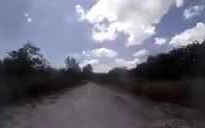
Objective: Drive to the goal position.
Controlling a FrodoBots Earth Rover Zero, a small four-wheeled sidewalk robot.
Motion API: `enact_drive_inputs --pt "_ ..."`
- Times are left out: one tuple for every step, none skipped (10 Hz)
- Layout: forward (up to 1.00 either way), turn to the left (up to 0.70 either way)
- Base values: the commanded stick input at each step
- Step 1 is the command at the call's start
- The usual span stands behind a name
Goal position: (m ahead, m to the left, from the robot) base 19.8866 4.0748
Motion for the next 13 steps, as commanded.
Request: enact_drive_inputs --pt "0.85 0.0" --pt "0.85 0.0" --pt "0.85 0.0" --pt "0.85 0.0" --pt "0.85 0.0" --pt "0.85 0.0" --pt "0.85 0.0" --pt "0.85 0.0" --pt "0.85 0.22" --pt "0.85 0.34" --pt "0.85 0.04" --pt "0.85 0.0" --pt "0.85 0.0"
